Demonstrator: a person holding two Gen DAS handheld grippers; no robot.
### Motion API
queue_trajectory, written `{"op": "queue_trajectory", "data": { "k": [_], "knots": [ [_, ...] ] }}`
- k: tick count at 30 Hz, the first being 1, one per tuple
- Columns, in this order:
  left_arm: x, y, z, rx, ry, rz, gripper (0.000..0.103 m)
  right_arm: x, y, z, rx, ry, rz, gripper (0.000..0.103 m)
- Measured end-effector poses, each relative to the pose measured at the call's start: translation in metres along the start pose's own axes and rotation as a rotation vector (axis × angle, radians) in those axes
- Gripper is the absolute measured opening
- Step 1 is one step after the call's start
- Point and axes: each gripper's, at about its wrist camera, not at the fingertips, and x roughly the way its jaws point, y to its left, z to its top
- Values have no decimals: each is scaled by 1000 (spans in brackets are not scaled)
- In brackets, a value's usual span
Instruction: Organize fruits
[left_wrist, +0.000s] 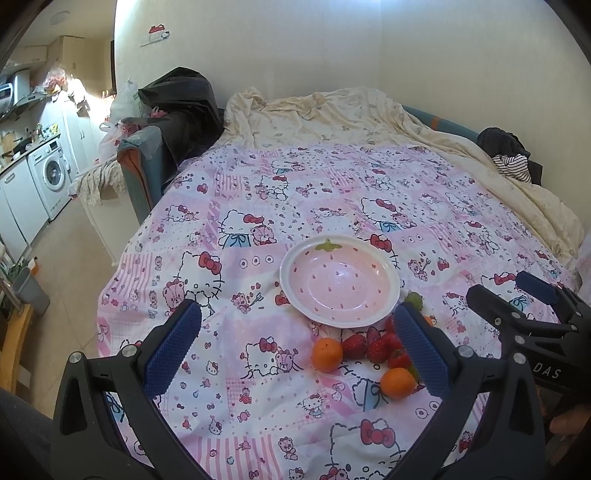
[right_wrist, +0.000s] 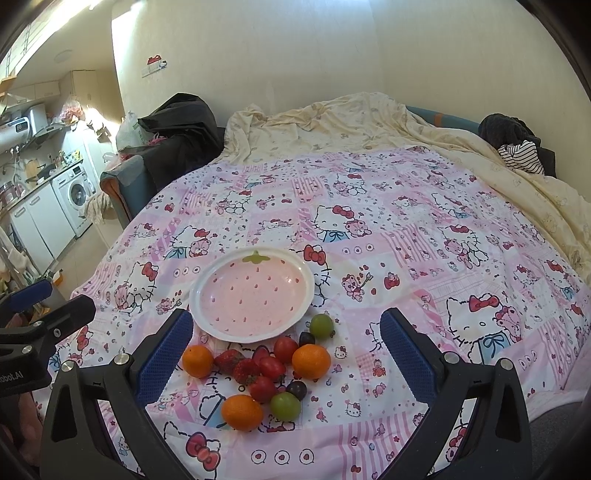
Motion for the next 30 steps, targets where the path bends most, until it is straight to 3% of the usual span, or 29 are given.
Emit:
{"op": "queue_trajectory", "data": {
  "k": [30],
  "knots": [
    [-2, 3, 2, 4, 5, 7, 103, -1, 0, 0, 8, 5, 9, 103]
  ]
}}
